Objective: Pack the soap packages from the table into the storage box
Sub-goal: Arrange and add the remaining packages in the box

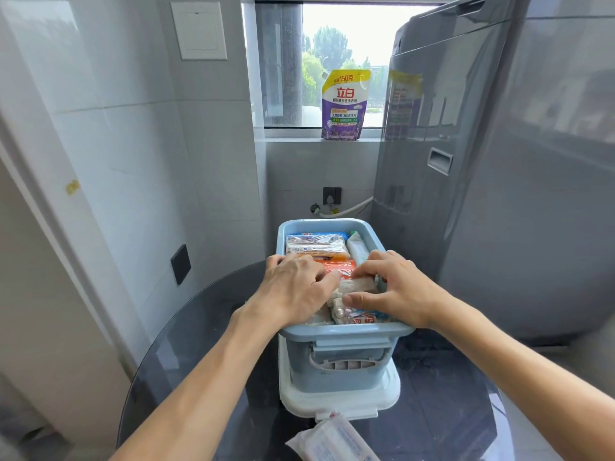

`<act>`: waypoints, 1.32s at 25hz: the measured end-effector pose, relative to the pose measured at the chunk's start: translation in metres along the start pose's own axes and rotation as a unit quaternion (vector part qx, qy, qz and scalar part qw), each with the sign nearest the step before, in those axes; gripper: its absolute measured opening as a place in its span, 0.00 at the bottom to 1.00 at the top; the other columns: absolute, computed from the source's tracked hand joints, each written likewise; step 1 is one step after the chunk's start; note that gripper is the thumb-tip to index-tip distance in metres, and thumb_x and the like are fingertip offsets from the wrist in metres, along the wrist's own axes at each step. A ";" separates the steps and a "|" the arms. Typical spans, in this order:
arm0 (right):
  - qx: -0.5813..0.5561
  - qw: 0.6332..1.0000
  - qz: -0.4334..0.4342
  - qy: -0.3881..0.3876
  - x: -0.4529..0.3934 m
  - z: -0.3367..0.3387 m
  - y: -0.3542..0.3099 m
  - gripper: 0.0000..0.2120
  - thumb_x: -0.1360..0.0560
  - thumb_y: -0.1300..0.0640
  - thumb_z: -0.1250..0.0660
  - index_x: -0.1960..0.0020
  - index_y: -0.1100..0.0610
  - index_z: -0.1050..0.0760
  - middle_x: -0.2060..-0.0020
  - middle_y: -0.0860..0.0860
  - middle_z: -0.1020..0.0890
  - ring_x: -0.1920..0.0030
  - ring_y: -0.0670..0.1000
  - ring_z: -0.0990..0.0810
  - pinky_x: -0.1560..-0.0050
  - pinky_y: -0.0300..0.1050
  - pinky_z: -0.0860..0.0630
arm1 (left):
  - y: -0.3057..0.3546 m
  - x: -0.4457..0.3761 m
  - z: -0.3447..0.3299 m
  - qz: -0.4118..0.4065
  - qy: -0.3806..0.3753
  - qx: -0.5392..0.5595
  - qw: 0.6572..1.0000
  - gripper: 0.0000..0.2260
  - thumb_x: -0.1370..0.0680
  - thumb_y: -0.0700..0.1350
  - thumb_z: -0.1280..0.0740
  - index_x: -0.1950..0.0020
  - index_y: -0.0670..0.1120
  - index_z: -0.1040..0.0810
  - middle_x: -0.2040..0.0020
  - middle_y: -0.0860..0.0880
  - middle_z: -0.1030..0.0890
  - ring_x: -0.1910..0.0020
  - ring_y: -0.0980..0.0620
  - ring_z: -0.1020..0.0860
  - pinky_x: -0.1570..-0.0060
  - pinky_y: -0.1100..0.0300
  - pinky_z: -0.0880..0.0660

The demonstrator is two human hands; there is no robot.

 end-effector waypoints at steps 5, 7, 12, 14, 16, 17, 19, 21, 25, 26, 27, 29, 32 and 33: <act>0.067 0.998 0.007 -0.005 -0.004 -0.002 -0.001 0.25 0.30 0.30 0.37 0.46 0.48 0.24 0.49 0.44 0.25 0.45 0.48 0.31 0.40 0.56 0.34 | 0.001 0.000 -0.001 -0.008 -0.014 0.009 1.000 0.16 0.24 0.59 0.50 0.63 0.53 0.30 0.60 0.56 0.25 0.56 0.53 0.27 0.38 0.49 0.37; 0.100 0.995 0.016 0.018 -0.004 -0.001 0.000 0.23 0.29 0.30 0.39 0.46 0.46 0.22 0.50 0.42 0.24 0.45 0.45 0.31 0.31 0.58 0.40 | 0.001 0.001 -0.001 -0.009 -0.015 0.003 1.000 0.16 0.24 0.60 0.49 0.63 0.53 0.29 0.59 0.55 0.24 0.55 0.53 0.26 0.38 0.50 0.37; 0.126 0.987 0.086 0.056 0.000 0.019 -0.011 0.14 0.24 0.44 0.32 0.43 0.48 0.18 0.40 0.46 0.20 0.38 0.52 0.26 0.34 0.56 0.31 | 0.000 0.001 -0.003 0.000 -0.030 -0.012 0.999 0.17 0.25 0.58 0.50 0.60 0.52 0.26 0.54 0.54 0.21 0.51 0.53 0.25 0.32 0.50 0.41; 0.106 0.980 0.088 0.147 0.007 0.037 -0.006 0.13 0.24 0.56 0.30 0.40 0.50 0.20 0.34 0.47 0.23 0.37 0.52 0.25 0.37 0.52 0.26 | 0.001 0.002 -0.002 0.002 -0.035 -0.008 0.999 0.18 0.26 0.58 0.51 0.60 0.52 0.25 0.53 0.54 0.20 0.50 0.53 0.24 0.31 0.50 0.41; -0.030 0.976 0.054 0.211 0.014 0.047 0.005 0.22 0.26 0.70 0.34 0.38 0.49 0.22 0.32 0.43 0.26 0.38 0.47 0.25 0.39 0.42 0.25 | 0.001 0.003 -0.001 0.002 -0.039 -0.007 0.999 0.19 0.25 0.57 0.51 0.59 0.51 0.24 0.52 0.53 0.20 0.50 0.53 0.24 0.31 0.50 0.41; -0.119 0.968 0.041 0.215 0.016 0.047 0.010 0.27 0.27 0.75 0.38 0.38 0.48 0.23 0.32 0.42 0.27 0.38 0.46 0.24 0.39 0.38 0.25 | 0.001 0.004 -0.001 0.002 -0.042 -0.007 0.999 0.18 0.25 0.56 0.51 0.58 0.51 0.24 0.52 0.53 0.20 0.50 0.53 0.24 0.31 0.50 0.40; -0.283 0.936 0.042 0.203 0.020 0.043 0.014 0.35 0.29 0.80 0.43 0.38 0.45 0.25 0.32 0.44 0.26 0.35 0.46 0.24 0.39 0.40 0.23 | 0.001 0.005 -0.001 0.002 -0.044 -0.005 0.999 0.17 0.23 0.53 0.50 0.56 0.49 0.23 0.51 0.53 0.19 0.49 0.53 0.24 0.32 0.49 0.40; -0.379 0.901 0.070 0.201 0.024 0.041 0.013 0.38 0.29 0.82 0.45 0.37 0.44 0.25 0.33 0.44 0.25 0.34 0.47 0.23 0.41 0.43 0.22 | 0.001 0.005 0.000 0.003 -0.042 -0.003 0.999 0.17 0.21 0.52 0.49 0.56 0.49 0.22 0.51 0.53 0.19 0.49 0.53 0.25 0.31 0.49 0.40; -0.441 0.872 0.090 0.192 0.021 0.036 0.009 0.38 0.29 0.84 0.45 0.35 0.47 0.26 0.33 0.45 0.25 0.35 0.49 0.22 0.43 0.45 0.20 | 0.002 0.005 0.001 0.008 -0.046 0.001 0.999 0.16 0.19 0.51 0.47 0.54 0.49 0.22 0.49 0.53 0.19 0.47 0.53 0.25 0.30 0.50 0.41; -0.445 0.870 0.089 0.191 0.019 0.033 0.008 0.38 0.30 0.84 0.45 0.35 0.47 0.26 0.34 0.44 0.24 0.36 0.49 0.21 0.43 0.46 0.20 | 0.002 0.005 0.001 0.009 -0.047 0.002 0.999 0.15 0.19 0.51 0.47 0.54 0.49 0.22 0.49 0.53 0.19 0.47 0.53 0.25 0.30 0.50 0.41; -0.445 0.871 0.088 0.189 0.018 0.030 0.006 0.38 0.30 0.84 0.44 0.35 0.46 0.26 0.34 0.43 0.24 0.36 0.49 0.21 0.43 0.47 0.20 | 0.002 0.005 0.001 0.010 -0.046 0.002 0.999 0.15 0.19 0.51 0.47 0.54 0.50 0.22 0.48 0.53 0.20 0.47 0.54 0.26 0.30 0.50 0.41; -0.444 0.873 0.087 0.185 0.016 0.025 0.004 0.39 0.29 0.83 0.43 0.37 0.43 0.25 0.35 0.40 0.23 0.37 0.48 0.21 0.44 0.47 0.20 | 0.002 0.005 0.002 0.010 -0.041 0.003 0.999 0.13 0.20 0.50 0.46 0.53 0.50 0.22 0.48 0.53 0.20 0.48 0.54 0.27 0.29 0.50 0.42; -0.438 0.877 0.091 0.175 0.013 0.020 0.001 0.40 0.28 0.83 0.42 0.39 0.39 0.25 0.33 0.43 0.25 0.37 0.48 0.21 0.46 0.46 0.19 | 0.003 0.005 0.002 0.008 -0.042 -0.004 0.999 0.11 0.20 0.50 0.44 0.51 0.52 0.22 0.45 0.53 0.19 0.47 0.56 0.29 0.29 0.51 0.43; -0.434 0.879 0.095 0.171 0.012 0.019 -0.001 0.40 0.28 0.83 0.42 0.39 0.39 0.25 0.31 0.45 0.26 0.37 0.48 0.21 0.46 0.46 0.18 | 0.002 0.005 0.002 0.008 -0.046 -0.008 0.999 0.11 0.20 0.50 0.43 0.51 0.52 0.22 0.43 0.53 0.20 0.46 0.56 0.30 0.29 0.51 0.44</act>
Point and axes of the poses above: each hand's wrist, its own x-axis away from the middle knuckle, its own z-axis out of the back of the hand, y = z × x, the point moved 5 cm from there along -x, towards the middle knuckle
